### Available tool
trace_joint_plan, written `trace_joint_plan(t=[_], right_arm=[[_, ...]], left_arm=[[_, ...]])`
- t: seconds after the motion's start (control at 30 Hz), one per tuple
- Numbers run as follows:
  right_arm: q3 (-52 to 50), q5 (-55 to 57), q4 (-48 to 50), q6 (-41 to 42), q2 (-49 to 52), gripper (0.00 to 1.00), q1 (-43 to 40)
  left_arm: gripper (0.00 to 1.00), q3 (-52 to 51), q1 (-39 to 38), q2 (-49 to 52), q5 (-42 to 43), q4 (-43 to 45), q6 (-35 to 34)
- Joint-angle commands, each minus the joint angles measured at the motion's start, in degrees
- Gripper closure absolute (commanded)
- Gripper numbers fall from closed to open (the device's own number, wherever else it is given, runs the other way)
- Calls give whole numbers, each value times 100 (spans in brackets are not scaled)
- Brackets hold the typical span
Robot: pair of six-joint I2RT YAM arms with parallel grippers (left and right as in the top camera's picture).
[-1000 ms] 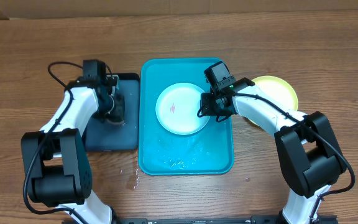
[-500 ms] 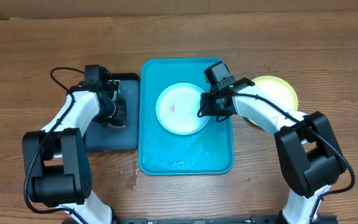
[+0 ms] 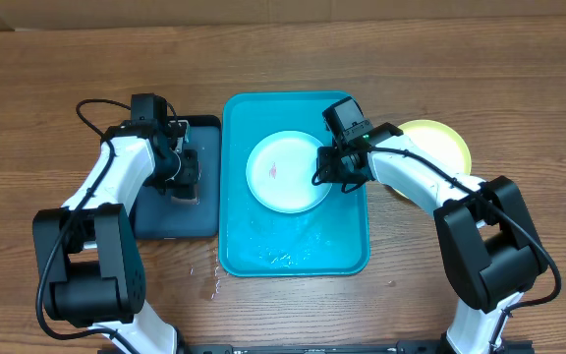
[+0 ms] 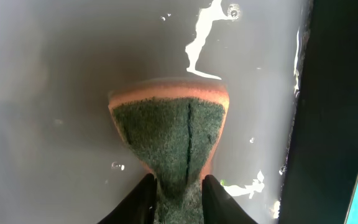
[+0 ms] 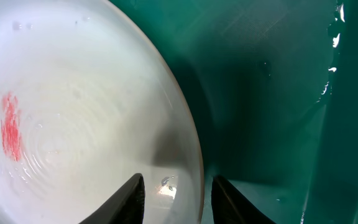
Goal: Clean dirty plates on tray and stack at the side
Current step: 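Lower the left gripper into the black tray and grasp the sponge, then rub the sponge in the black tray's water with the left gripper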
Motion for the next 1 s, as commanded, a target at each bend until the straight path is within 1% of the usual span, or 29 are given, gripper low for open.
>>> trace_joint_plan(t=[0.0, 0.17, 0.27, 0.43, 0.6, 0.7, 0.97], right_arm=[[118, -15, 39, -2, -101, 63, -9], [118, -15, 39, 0, -101, 62, -9], [118, -15, 37, 0, -101, 62, -9], [118, -15, 37, 0, -101, 62, -9], [118, -15, 37, 0, -101, 62, -9], [118, -15, 37, 0, -101, 62, -9], [118, -15, 35, -2, -101, 62, -9]], left_arm=[[73, 109, -22, -22, -39, -42, -17], [73, 46, -22, -20, -44, -39, -17], [78, 0, -20, -13, -109, -39, -15], [79, -59, -20, 9, -192, -4, -17], [84, -59, -20, 9, -190, 28, -17], [81, -63, -20, 9, -190, 26, -17], [81, -205, -20, 9, -251, 111, -15]])
